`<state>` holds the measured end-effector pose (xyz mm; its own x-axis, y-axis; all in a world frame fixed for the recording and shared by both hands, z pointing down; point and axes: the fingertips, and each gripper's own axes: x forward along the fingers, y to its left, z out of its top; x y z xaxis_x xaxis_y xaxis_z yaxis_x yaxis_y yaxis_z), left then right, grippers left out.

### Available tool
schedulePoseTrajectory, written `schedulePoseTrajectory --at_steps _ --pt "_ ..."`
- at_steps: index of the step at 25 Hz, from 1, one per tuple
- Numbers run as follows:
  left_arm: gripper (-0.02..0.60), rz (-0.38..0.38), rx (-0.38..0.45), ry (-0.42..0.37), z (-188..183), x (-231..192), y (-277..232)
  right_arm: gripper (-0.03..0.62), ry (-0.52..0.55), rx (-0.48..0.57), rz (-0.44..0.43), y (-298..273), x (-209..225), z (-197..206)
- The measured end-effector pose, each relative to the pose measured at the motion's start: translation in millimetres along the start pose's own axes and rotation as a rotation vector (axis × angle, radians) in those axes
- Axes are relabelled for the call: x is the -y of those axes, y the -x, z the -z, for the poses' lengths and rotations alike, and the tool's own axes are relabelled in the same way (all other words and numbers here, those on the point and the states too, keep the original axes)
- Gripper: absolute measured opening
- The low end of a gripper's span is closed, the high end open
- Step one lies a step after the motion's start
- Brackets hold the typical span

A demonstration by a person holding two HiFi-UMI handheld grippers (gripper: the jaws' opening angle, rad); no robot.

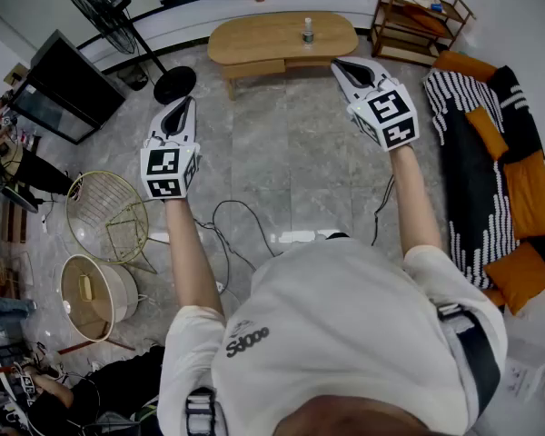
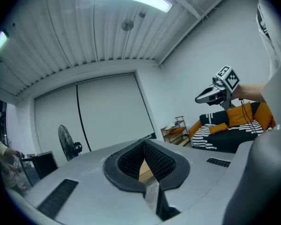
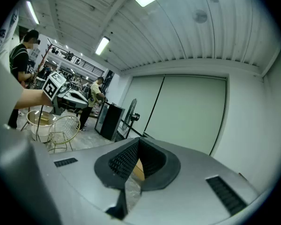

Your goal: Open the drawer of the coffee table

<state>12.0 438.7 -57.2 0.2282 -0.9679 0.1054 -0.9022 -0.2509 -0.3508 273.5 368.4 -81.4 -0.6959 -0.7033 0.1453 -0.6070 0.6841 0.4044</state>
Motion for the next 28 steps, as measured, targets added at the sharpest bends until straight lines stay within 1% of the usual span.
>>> schedulePoseTrajectory --at_steps 5,9,12,15,17,21,24,28 --pt "0.018 0.010 -0.003 0.007 12 -11 -2 0.005 -0.007 0.021 0.014 -12 -6 -5" --pt "0.018 0.022 -0.018 0.012 26 -17 -3 0.005 0.030 0.021 0.026 -22 -15 -6" --pt "0.018 0.028 -0.025 0.025 33 -22 -9 0.005 0.024 0.035 0.010 -28 -21 -6" --pt "0.018 0.036 -0.039 0.030 44 -29 -16 0.005 0.067 0.005 -0.010 -39 -29 0" --pt "0.018 0.031 -0.045 0.039 51 -37 -22 0.005 0.066 -0.005 -0.022 -51 -33 2" --pt "0.018 0.033 -0.055 0.058 65 -51 -43 0.005 0.031 -0.018 -0.022 -78 -25 12" --pt "0.018 0.044 -0.064 0.050 73 -59 -66 0.005 0.017 -0.027 -0.010 -100 -12 23" --pt "0.018 0.064 -0.067 0.039 85 -85 -110 0.005 0.013 -0.048 0.012 -145 8 35"
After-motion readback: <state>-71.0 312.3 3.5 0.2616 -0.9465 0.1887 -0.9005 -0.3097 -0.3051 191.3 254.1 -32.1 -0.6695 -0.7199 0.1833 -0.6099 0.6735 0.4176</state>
